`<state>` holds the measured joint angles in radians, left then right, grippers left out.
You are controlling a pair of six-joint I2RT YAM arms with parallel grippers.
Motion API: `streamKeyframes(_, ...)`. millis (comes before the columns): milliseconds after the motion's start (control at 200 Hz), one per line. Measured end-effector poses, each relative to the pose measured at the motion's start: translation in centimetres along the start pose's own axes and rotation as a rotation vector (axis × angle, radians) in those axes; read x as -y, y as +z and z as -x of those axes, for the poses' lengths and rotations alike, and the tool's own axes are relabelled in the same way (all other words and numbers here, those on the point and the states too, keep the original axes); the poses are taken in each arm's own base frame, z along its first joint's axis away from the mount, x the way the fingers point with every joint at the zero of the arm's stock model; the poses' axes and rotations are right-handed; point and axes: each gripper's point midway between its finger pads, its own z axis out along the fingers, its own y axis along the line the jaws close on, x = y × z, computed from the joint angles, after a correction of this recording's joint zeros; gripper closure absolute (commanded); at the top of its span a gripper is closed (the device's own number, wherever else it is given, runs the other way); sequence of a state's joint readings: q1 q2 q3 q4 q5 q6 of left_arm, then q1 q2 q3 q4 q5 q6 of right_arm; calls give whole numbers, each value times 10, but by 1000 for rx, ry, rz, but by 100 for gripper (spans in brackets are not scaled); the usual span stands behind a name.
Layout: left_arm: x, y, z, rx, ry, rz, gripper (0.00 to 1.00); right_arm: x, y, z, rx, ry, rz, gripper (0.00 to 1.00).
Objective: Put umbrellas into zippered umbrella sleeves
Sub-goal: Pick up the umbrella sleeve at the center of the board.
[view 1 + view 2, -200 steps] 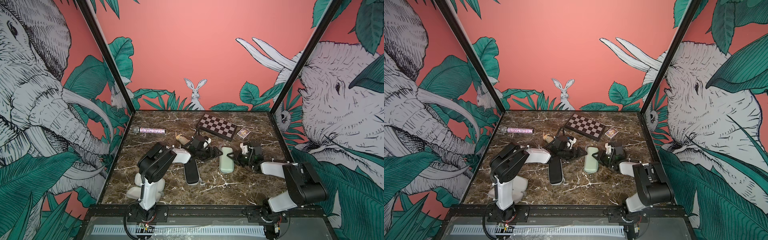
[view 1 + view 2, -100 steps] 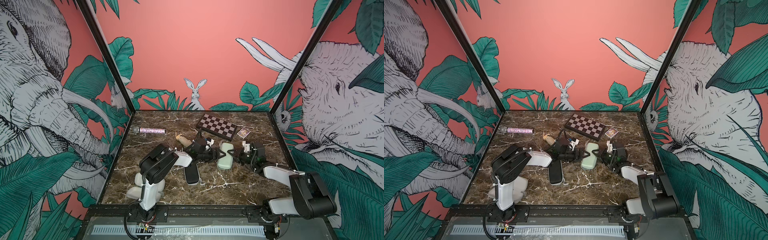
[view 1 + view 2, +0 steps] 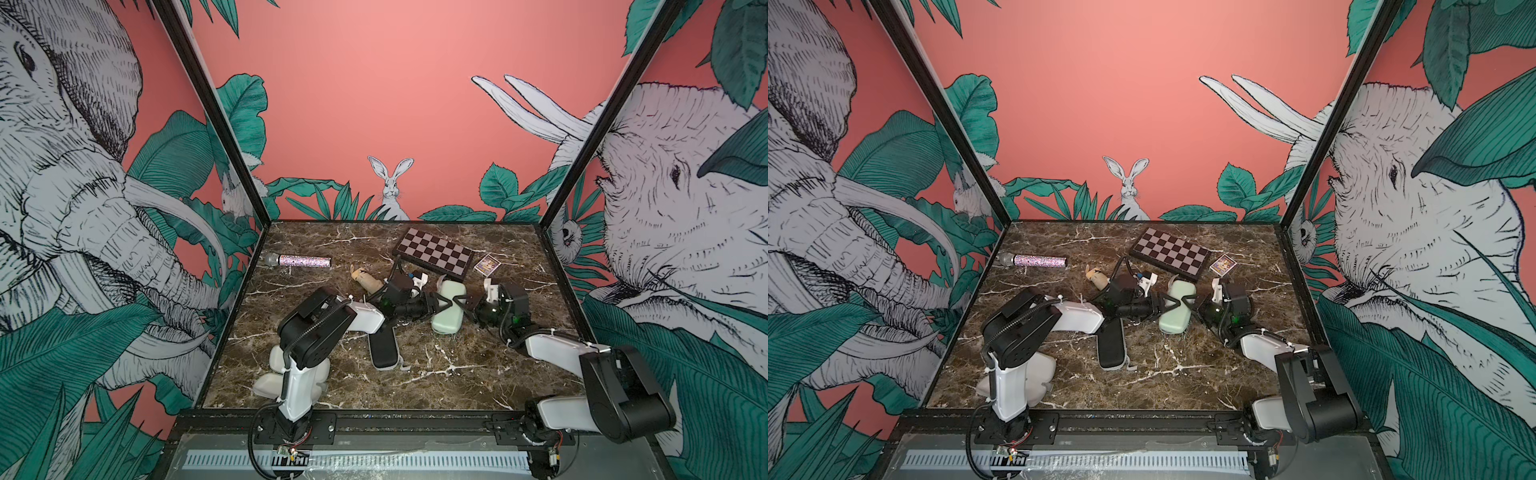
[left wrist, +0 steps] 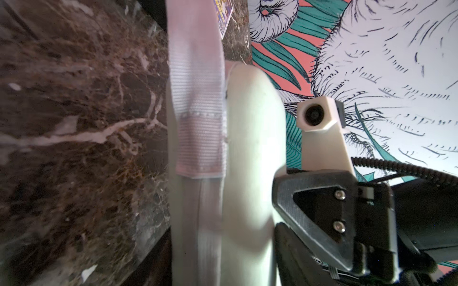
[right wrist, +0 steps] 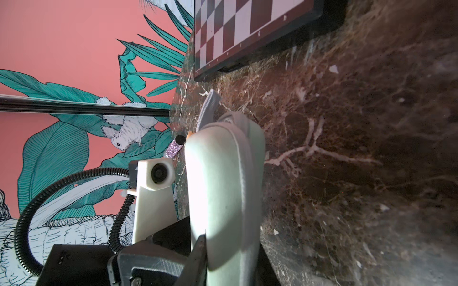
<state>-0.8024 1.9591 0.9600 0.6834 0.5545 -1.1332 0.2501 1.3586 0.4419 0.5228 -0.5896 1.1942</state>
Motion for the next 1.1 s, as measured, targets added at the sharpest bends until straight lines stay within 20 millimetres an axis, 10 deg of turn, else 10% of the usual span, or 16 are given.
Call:
streamKeyframes(645,11,-12,13,95,-131,-33,67,-5,-10,-21,-76,-98,43,14)
streamKeyframes(1100,23,-23,28,174,-154,-52,57,-32,-18,-44,-166,-147,145,25)
